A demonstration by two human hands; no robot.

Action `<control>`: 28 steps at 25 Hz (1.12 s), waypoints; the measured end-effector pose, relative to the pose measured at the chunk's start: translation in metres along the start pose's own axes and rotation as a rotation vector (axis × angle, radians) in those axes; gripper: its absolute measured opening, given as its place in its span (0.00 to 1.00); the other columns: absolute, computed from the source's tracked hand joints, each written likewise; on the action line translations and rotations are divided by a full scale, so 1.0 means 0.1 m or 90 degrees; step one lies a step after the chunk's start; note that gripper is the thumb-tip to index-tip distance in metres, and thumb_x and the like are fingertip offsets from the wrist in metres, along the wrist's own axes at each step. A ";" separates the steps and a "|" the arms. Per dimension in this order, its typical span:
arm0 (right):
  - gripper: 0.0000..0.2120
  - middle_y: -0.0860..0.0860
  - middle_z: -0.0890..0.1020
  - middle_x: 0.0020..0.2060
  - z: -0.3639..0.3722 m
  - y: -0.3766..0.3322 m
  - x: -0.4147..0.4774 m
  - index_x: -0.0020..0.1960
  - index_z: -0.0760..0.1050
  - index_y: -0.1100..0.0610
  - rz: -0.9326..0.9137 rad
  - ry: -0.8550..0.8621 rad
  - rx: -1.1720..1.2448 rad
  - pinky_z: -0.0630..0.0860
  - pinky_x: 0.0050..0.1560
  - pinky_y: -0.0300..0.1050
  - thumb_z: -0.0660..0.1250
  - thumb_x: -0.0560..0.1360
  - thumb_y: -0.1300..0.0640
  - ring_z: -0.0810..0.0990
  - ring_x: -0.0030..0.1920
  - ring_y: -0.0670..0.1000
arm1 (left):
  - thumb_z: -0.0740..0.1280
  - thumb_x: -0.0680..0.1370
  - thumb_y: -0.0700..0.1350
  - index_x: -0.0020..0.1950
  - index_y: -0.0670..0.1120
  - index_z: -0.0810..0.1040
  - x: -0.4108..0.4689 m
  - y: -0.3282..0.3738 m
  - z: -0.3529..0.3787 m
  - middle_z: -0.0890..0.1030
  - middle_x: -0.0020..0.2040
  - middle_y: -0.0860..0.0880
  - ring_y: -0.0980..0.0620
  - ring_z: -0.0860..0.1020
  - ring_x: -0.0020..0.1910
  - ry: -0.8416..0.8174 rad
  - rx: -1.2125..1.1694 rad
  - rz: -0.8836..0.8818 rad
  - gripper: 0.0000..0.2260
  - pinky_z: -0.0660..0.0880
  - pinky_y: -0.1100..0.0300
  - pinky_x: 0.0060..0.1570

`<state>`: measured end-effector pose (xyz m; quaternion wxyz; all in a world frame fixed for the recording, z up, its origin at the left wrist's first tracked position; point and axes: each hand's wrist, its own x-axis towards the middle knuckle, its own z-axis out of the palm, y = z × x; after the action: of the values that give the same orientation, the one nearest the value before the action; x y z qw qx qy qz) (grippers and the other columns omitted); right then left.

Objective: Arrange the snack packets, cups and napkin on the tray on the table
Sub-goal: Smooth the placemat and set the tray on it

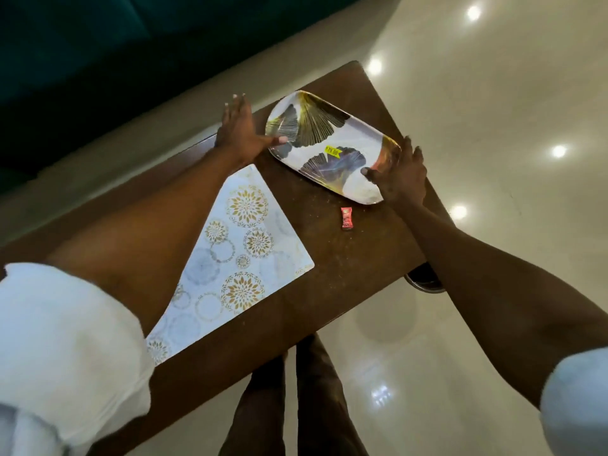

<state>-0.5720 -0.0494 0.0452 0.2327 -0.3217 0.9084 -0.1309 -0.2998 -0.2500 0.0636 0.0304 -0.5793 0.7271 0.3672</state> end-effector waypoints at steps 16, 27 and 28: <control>0.14 0.57 0.84 0.56 0.42 0.70 0.43 0.60 0.79 0.62 0.363 0.009 0.560 0.85 0.55 0.55 0.74 0.79 0.55 0.84 0.58 0.59 | 0.73 0.79 0.47 0.67 0.38 0.80 1.05 0.27 0.62 0.83 0.64 0.42 0.44 0.83 0.62 0.101 -0.181 -0.221 0.19 0.79 0.59 0.57; 0.15 0.55 0.84 0.57 0.40 0.67 0.42 0.63 0.80 0.64 0.361 0.004 0.570 0.85 0.48 0.45 0.73 0.79 0.59 0.83 0.54 0.51 | 0.74 0.79 0.39 0.62 0.41 0.83 1.01 0.13 0.56 0.83 0.55 0.46 0.48 0.82 0.51 0.069 -0.319 -0.278 0.12 0.84 0.51 0.56; 0.15 0.56 0.84 0.58 0.39 0.66 0.41 0.63 0.79 0.64 0.359 0.015 0.571 0.85 0.50 0.46 0.72 0.80 0.59 0.84 0.55 0.52 | 0.73 0.79 0.39 0.63 0.42 0.83 0.99 0.13 0.54 0.82 0.55 0.46 0.49 0.81 0.51 0.060 -0.330 -0.277 0.12 0.84 0.52 0.54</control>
<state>-0.6144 -0.0292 -0.0277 0.3631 0.0679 0.8171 -0.4425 -0.3643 -0.2996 -0.0162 -0.0736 -0.7256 0.4697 0.4974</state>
